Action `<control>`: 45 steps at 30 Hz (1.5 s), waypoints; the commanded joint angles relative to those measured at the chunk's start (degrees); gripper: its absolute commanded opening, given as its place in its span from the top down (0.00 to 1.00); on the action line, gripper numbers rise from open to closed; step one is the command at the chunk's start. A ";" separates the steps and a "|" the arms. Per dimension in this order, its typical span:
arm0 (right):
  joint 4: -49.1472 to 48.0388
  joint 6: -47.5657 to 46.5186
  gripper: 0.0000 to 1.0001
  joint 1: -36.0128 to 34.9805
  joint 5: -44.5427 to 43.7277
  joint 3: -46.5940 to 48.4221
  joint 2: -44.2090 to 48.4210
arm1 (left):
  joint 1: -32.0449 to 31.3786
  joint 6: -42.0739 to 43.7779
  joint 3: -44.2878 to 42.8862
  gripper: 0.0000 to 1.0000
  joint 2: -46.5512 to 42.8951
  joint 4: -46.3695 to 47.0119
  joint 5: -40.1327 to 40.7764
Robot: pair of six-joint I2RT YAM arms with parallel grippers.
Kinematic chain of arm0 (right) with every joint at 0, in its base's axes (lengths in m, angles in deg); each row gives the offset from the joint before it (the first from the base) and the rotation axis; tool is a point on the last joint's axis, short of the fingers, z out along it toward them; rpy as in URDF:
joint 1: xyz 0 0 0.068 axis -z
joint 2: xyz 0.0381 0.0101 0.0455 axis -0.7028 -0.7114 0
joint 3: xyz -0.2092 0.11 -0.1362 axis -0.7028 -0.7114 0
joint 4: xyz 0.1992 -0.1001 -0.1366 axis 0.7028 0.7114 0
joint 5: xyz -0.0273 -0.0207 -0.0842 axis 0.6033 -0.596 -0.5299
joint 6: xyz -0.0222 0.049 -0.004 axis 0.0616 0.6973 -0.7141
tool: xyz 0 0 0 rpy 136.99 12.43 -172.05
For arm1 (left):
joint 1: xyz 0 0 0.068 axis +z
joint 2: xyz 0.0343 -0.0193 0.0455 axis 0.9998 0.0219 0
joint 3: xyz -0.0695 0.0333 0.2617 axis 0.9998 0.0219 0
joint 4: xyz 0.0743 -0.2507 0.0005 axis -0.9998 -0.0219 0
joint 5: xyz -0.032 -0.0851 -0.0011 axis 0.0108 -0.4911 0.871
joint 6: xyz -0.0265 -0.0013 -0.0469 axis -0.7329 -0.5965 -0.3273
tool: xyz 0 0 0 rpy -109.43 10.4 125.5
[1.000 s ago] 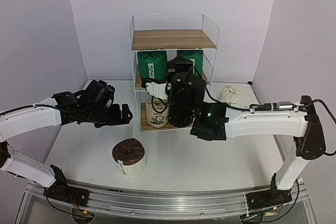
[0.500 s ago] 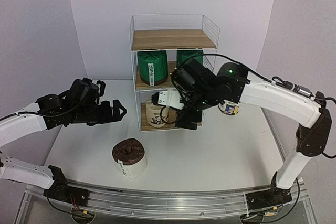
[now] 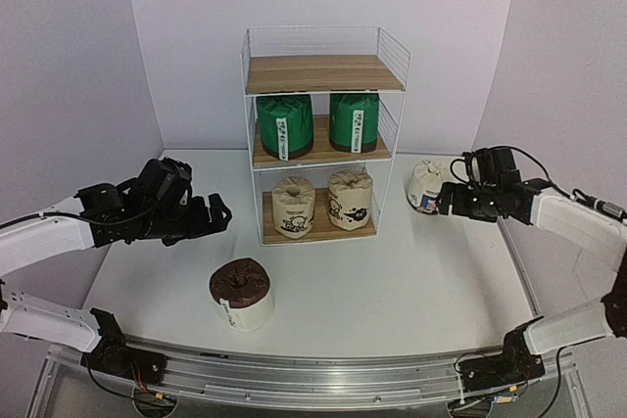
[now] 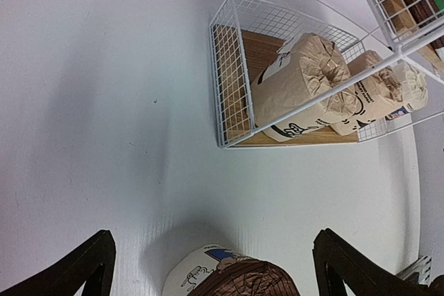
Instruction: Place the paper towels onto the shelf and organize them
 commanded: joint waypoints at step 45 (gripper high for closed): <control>-46.79 -22.99 0.19 12.72 12.83 19.66 -48.91 | 1.45 -6.26 -8.79 0.00 11.47 -5.15 5.35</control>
